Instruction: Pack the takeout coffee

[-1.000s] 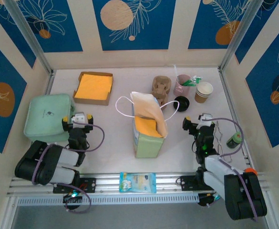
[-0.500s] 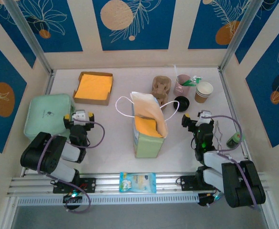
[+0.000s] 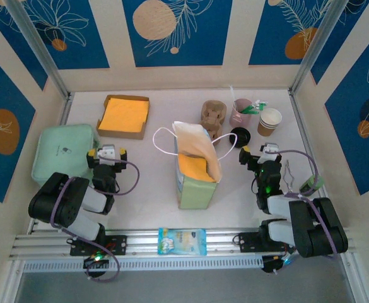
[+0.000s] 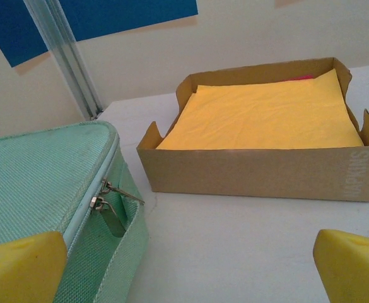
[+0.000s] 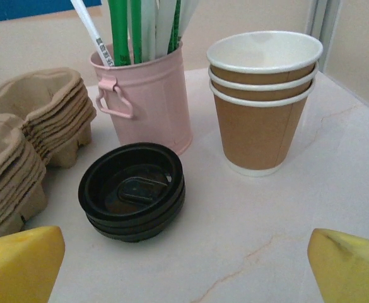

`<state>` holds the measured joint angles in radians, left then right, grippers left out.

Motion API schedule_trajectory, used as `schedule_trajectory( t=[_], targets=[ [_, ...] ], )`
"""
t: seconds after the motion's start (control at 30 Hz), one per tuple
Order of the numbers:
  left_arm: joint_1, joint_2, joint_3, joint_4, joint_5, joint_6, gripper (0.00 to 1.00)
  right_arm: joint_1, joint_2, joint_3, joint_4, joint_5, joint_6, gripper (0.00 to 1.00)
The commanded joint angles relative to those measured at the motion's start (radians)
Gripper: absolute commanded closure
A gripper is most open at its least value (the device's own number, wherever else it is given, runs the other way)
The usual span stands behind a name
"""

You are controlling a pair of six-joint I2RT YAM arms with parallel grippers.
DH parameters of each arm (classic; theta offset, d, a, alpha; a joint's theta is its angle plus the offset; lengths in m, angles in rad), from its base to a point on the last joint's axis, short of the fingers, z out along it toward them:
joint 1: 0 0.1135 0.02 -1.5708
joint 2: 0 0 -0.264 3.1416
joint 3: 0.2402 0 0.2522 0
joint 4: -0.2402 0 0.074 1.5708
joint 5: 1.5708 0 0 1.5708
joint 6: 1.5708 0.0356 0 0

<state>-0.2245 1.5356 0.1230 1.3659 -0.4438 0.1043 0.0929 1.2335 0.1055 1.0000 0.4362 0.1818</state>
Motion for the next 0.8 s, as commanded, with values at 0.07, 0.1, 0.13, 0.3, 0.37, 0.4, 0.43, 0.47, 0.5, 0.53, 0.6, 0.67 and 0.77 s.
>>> schedule_trajectory(
  t=[0.07, 0.1, 0.13, 0.3, 0.37, 0.4, 0.43, 0.47, 0.5, 0.53, 0.6, 0.67, 0.77],
  targets=[
    [0.009, 0.013, 0.015, 0.042, 0.030, 0.002, 0.00, -0.007, 0.206, 0.019, 0.279, -0.031, -0.052, 0.01],
    [0.009, 0.012, 0.015, 0.042, 0.032, 0.003, 0.00, 0.005, 0.282, 0.022, 0.367, -0.062, -0.090, 0.01],
    [0.008, 0.012, 0.014, 0.042, 0.033, 0.004, 0.00, 0.028, 0.311, 0.027, 0.401, -0.079, -0.127, 0.02],
    [0.007, 0.019, 0.017, 0.042, 0.057, 0.016, 0.00, 0.071, 0.343, 0.074, 0.330, -0.125, -0.208, 0.01],
    [-0.003, 0.031, 0.023, 0.042, 0.077, 0.038, 0.00, 0.070, 0.331, 0.080, 0.302, -0.129, -0.205, 0.01],
    [-0.008, 0.037, 0.026, 0.042, 0.084, 0.047, 0.00, 0.069, 0.331, 0.083, 0.296, -0.133, -0.206, 0.01],
    [-0.013, 0.044, 0.031, 0.042, 0.091, 0.058, 0.00, 0.067, 0.331, 0.086, 0.291, -0.135, -0.205, 0.01],
    [-0.020, 0.048, 0.033, 0.042, 0.090, 0.063, 0.00, 0.064, 0.327, 0.091, 0.275, -0.142, -0.203, 0.01],
    [-0.020, 0.049, 0.031, 0.042, 0.090, 0.062, 0.00, 0.059, 0.321, 0.101, 0.250, -0.154, -0.200, 0.01],
    [-0.020, 0.048, 0.032, 0.042, 0.090, 0.062, 0.00, 0.047, 0.309, 0.119, 0.201, -0.176, -0.191, 0.01],
    [-0.021, 0.050, 0.033, 0.042, 0.099, 0.065, 0.00, 0.008, 0.286, 0.181, 0.063, -0.240, -0.166, 0.01],
    [-0.020, 0.053, 0.033, 0.042, 0.122, 0.071, 0.00, -0.043, 0.293, 0.289, -0.133, -0.286, -0.117, 0.01],
    [-0.019, 0.056, 0.033, 0.042, 0.143, 0.075, 0.00, -0.092, 0.296, 0.315, -0.197, -0.362, -0.084, 0.01]
  ],
)
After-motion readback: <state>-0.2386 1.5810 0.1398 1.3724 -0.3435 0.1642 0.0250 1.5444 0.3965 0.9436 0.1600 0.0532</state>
